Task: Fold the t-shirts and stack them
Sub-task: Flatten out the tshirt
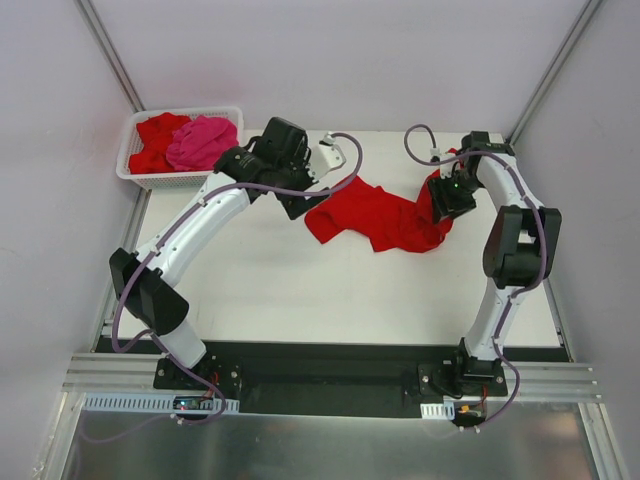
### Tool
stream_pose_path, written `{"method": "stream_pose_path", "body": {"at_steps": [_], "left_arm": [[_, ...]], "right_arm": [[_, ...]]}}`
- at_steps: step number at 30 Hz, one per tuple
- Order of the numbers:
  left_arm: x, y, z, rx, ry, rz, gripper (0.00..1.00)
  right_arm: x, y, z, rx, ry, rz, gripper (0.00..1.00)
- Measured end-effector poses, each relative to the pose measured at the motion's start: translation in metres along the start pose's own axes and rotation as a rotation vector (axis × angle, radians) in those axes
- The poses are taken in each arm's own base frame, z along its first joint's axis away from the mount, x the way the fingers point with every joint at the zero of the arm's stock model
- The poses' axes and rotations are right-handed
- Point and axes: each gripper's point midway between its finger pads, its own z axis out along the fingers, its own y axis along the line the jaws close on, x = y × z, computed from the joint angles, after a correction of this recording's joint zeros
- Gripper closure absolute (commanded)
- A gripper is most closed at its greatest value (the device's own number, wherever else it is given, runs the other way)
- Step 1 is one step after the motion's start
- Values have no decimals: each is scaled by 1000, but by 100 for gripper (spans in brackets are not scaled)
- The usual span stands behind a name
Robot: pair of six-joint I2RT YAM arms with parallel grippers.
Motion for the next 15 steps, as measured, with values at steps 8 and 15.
{"method": "stream_pose_path", "body": {"at_steps": [8,15], "left_arm": [[5,2,-1,-12,24,11,1],[4,6,-4,-27,24,18,1]], "right_arm": [[-3,-12,26,25,51,-48,43],[5,-15,43,14,98,-51,68]]}}
